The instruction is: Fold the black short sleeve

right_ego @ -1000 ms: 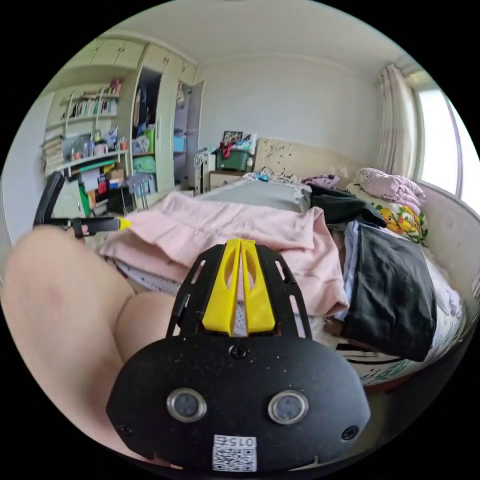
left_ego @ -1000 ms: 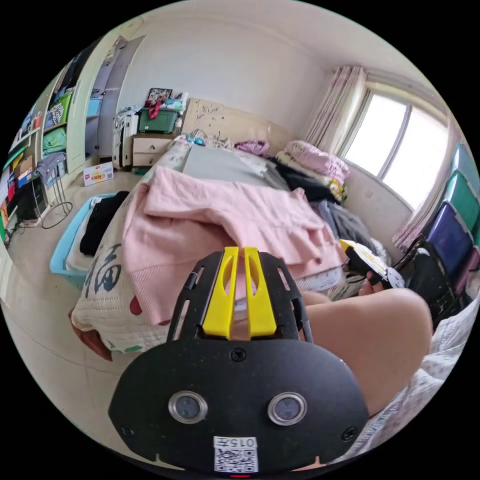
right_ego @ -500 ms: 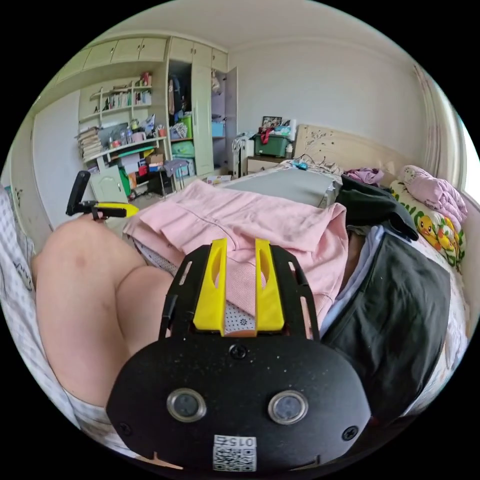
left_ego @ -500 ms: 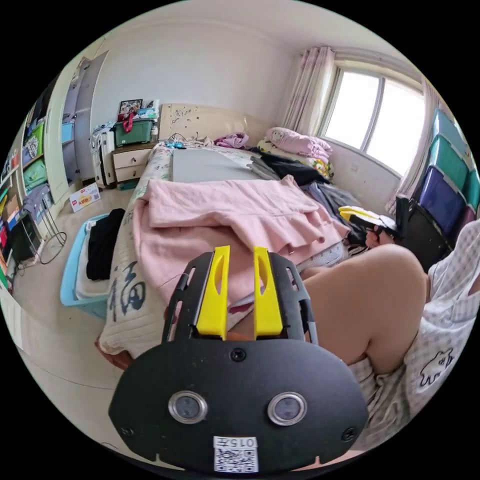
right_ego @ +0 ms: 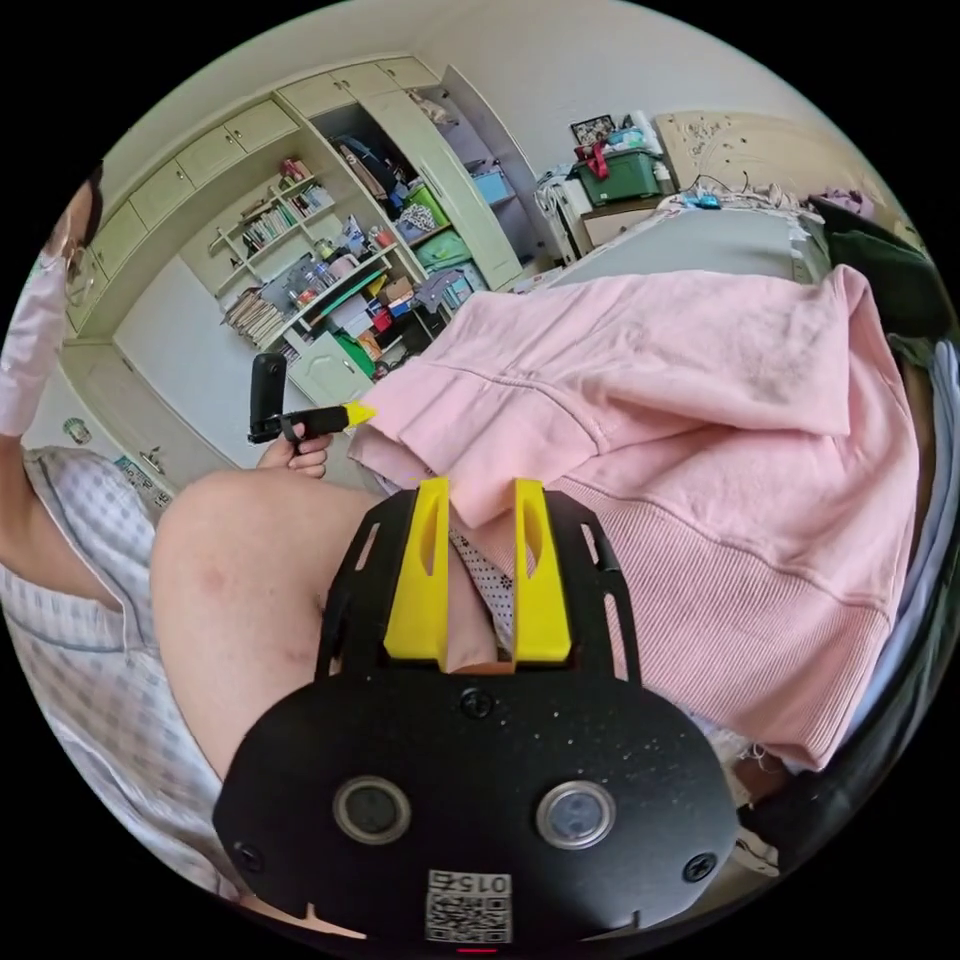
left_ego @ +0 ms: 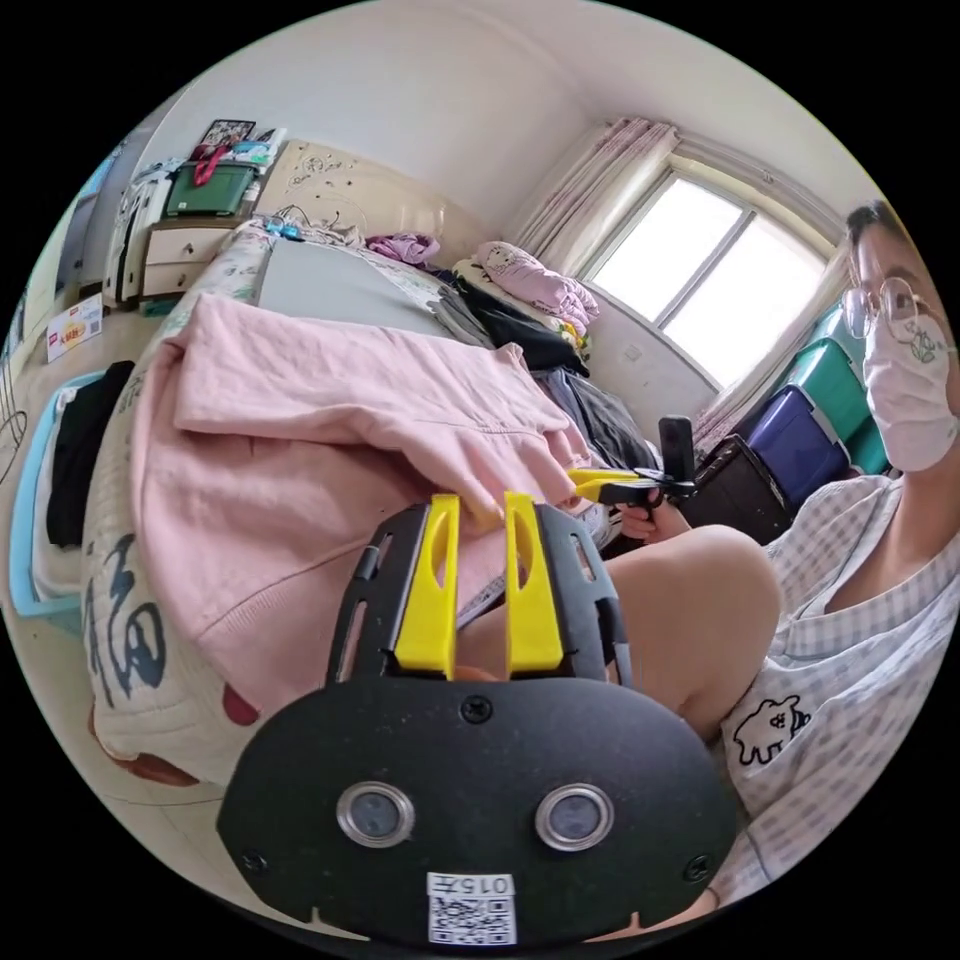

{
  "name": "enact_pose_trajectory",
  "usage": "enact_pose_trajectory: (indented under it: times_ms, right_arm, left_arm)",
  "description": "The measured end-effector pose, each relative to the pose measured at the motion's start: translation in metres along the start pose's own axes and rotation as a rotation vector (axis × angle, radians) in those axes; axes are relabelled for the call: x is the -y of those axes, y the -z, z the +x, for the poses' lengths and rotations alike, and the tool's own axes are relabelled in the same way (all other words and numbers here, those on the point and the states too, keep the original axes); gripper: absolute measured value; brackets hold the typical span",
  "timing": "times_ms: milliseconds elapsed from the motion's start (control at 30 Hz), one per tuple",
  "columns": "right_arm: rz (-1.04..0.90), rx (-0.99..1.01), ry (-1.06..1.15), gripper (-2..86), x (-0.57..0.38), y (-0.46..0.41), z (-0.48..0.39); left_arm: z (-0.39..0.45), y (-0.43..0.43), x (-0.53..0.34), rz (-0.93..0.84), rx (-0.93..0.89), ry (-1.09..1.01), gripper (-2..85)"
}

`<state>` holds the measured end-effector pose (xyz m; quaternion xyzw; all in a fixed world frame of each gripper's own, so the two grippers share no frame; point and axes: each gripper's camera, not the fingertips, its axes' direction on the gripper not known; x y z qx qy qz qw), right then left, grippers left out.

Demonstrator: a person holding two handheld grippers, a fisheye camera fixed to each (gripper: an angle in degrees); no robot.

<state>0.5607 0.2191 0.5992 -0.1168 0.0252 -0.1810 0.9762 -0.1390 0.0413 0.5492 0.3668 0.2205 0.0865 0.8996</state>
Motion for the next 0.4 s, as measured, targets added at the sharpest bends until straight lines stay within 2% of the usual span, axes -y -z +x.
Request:
enact_pose_trajectory:
  times_ms: [133, 267, 333, 400]
  right_arm:
    - [-0.051, 0.082, -0.027, 5.1, 0.020, 0.003, 0.011]
    - [-0.008, 0.185, -0.044, 4.1, 0.043, 0.022, 0.019]
    - [0.015, 0.191, -0.014, 3.5, 0.062, 0.032, 0.016]
    - [0.065, 0.112, 0.057, 2.5, 0.110, 0.051, 0.015]
  left_arm:
    - [-0.025, -0.014, 0.014, -0.026, -0.087, 0.046, 1.9]
    - [-0.034, -0.015, 0.040, -0.024, -0.122, 0.007, 1.0]
    - [-0.037, -0.015, 0.060, -0.014, -0.155, -0.024, 0.8]
    - [-0.050, -0.015, 0.110, 0.008, -0.205, -0.061, 0.8]
